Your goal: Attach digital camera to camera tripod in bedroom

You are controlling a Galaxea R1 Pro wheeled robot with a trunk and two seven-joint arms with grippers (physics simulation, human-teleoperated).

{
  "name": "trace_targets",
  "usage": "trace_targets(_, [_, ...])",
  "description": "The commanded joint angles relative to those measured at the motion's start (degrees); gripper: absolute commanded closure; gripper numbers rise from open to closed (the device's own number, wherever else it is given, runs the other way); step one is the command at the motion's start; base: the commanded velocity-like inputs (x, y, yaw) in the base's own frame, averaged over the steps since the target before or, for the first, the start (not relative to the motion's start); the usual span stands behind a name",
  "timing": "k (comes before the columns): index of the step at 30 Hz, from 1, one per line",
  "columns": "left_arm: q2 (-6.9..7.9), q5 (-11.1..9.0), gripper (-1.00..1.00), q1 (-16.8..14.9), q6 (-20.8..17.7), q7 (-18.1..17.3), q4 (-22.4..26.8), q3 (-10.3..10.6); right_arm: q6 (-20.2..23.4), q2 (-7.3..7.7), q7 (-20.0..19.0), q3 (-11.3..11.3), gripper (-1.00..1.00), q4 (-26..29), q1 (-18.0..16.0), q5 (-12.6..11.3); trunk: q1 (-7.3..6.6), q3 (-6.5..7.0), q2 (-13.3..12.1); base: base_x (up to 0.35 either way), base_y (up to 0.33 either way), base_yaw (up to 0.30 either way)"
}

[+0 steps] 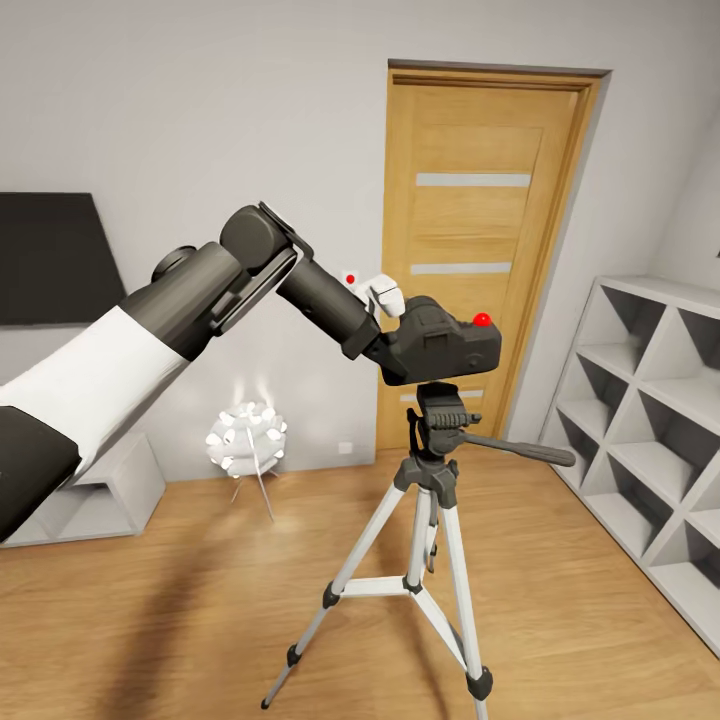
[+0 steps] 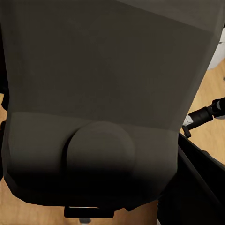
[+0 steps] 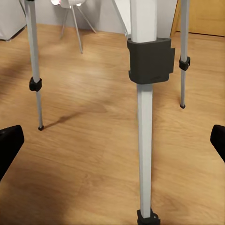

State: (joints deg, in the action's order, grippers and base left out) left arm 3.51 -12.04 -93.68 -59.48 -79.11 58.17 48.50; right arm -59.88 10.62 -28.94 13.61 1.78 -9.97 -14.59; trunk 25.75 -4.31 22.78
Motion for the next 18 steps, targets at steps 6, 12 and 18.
trace_targets(6, [-0.92, -0.2, 1.0, -0.1, -0.5, 0.0, -0.4, 0.3, -0.1, 0.01, -0.3, 0.4, -1.0, 0.0, -0.1, -0.6, 0.04, -0.13, 0.1, 0.0, 0.0, 0.0])
trace_targets(12, [-1.29, -0.2, 1.0, -0.1, -0.5, 0.0, -0.5, 0.4, -0.1, 0.01, -0.4, 0.4, -1.0, 0.0, -0.1, -0.6, 0.04, -0.13, 0.1, 0.0, 0.0, 0.0])
trace_targets(18, [-1.61, -0.2, 1.0, 0.0, -0.5, 0.0, -0.5, 0.4, -0.1, 0.01, -0.4, 0.3, -1.0, 0.1, -0.1, -0.6, 0.04, -0.13, 0.1, 0.0, 0.0, 0.0])
